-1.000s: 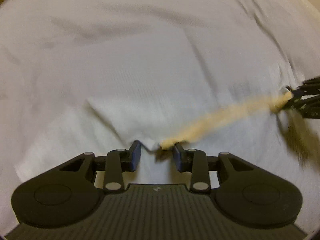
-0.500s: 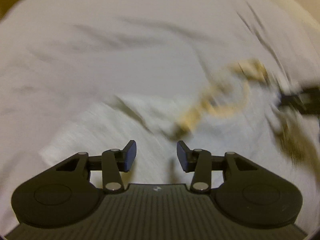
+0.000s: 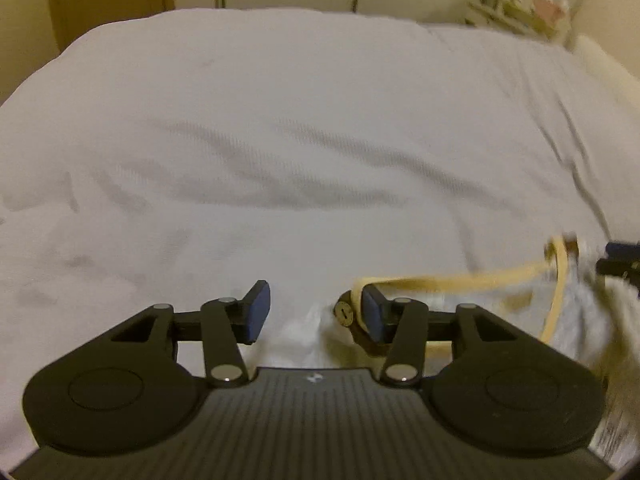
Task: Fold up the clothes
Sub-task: 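Lower the T-shirt onto the bed and open both grippers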
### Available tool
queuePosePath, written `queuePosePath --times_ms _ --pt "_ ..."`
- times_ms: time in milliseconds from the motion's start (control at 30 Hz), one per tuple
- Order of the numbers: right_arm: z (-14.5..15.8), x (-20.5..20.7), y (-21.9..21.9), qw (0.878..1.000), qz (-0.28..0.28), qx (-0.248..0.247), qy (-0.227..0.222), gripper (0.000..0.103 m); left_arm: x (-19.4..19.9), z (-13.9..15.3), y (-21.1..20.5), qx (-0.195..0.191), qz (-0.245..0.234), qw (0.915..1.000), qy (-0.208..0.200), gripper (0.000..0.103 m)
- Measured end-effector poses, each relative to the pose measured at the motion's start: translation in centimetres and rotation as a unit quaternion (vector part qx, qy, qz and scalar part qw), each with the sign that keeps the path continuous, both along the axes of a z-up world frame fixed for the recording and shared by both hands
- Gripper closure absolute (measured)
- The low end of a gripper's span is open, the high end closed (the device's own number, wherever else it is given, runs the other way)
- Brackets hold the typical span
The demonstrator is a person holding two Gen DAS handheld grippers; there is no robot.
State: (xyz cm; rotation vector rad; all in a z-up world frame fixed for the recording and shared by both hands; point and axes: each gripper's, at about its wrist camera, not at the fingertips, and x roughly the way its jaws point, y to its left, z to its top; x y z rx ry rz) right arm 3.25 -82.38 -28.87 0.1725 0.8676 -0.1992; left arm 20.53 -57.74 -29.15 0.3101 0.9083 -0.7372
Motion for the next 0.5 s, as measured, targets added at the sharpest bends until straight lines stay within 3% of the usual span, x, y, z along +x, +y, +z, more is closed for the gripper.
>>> queuePosePath --times_ms 133,267,367,500 --pt "-2.1 -2.5 0.3 0.999 -0.003 0.014 0.045 0.055 -1.6 -2.1 1.2 0.027 -0.017 0.9988 0.037 0.058" --pt "-3.6 -3.5 -0.8 0.997 0.002 0.001 0.078 0.053 -1.1 -3.0 -0.9 0.025 -0.027 0.9986 0.039 0.058" --pt "-3.0 -3.7 -2.6 0.997 -0.034 -0.026 0.067 0.053 1.2 -1.9 -2.6 -0.015 0.003 0.9998 0.016 0.058" --pt "-0.7 -4.3 -4.1 0.997 -0.067 -0.005 0.037 0.053 4.7 0.5 -2.5 -0.113 0.074 0.9888 0.063 0.048"
